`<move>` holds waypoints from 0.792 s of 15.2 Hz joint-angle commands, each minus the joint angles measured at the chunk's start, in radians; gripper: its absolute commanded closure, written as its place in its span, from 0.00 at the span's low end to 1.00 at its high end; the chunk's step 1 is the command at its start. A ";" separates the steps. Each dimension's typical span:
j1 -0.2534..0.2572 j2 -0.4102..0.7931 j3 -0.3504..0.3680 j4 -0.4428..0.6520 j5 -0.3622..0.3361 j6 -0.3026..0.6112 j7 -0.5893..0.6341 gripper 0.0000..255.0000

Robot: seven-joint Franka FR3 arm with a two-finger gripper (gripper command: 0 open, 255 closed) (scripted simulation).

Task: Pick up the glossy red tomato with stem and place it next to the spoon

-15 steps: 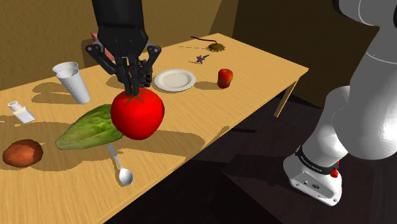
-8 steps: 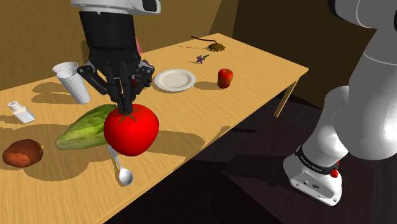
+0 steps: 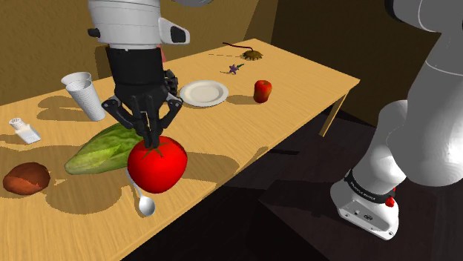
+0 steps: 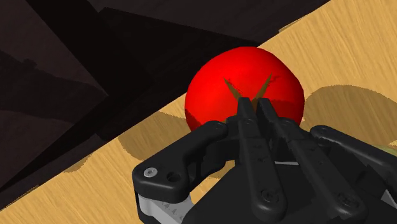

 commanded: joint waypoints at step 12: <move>0.001 0.009 -0.001 -0.163 0.008 0.168 -0.040 1.00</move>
